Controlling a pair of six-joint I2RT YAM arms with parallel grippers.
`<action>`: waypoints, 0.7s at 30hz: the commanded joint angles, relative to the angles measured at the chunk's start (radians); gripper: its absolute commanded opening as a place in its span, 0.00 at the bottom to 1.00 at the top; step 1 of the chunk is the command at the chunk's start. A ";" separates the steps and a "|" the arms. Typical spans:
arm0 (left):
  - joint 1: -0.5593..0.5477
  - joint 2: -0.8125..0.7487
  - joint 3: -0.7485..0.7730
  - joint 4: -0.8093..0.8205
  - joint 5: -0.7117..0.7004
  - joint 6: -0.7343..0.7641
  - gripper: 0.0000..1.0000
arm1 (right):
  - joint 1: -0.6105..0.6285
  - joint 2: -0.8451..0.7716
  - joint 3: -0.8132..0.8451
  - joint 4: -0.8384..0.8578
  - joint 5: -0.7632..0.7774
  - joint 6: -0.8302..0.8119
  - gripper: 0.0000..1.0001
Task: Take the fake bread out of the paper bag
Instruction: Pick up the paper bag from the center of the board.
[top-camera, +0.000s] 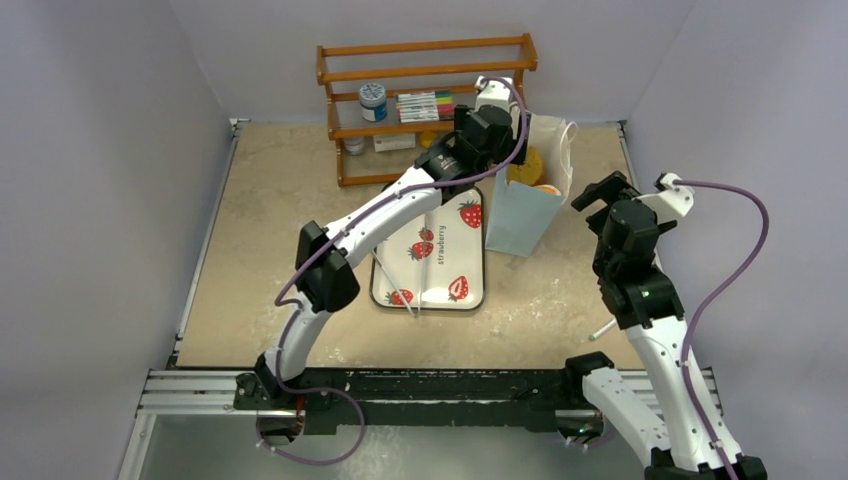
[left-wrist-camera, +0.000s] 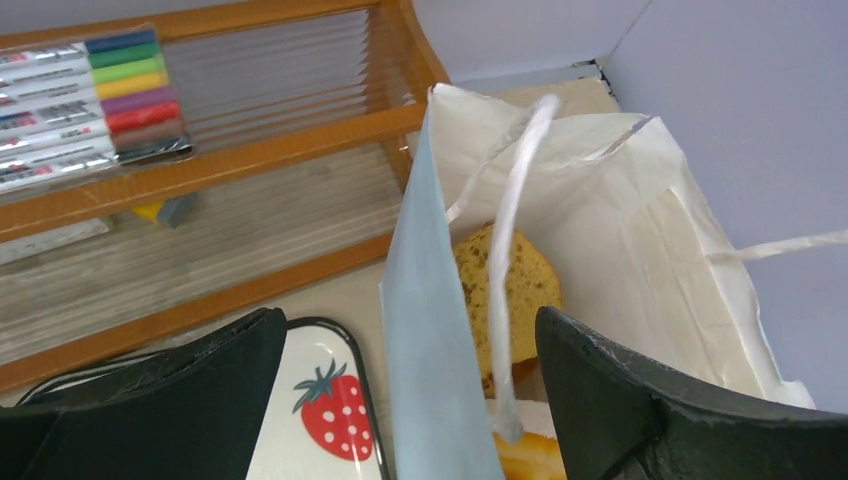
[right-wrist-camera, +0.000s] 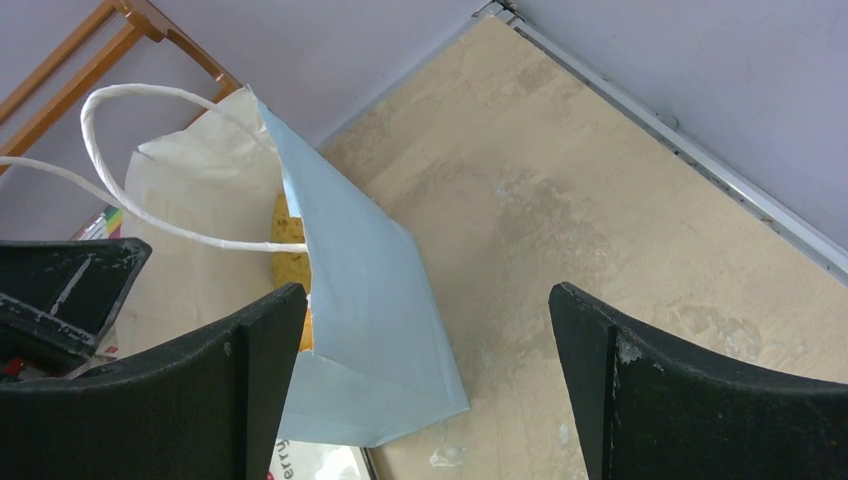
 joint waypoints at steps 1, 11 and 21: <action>0.001 0.050 0.113 0.011 0.078 -0.006 0.94 | 0.000 0.008 0.047 0.048 -0.012 -0.006 0.93; 0.007 0.065 0.100 -0.042 0.109 -0.007 0.86 | 0.000 0.035 0.046 0.085 -0.021 -0.005 0.94; 0.008 0.001 -0.021 0.078 0.017 0.039 0.08 | 0.000 0.023 0.044 0.084 -0.023 -0.045 0.93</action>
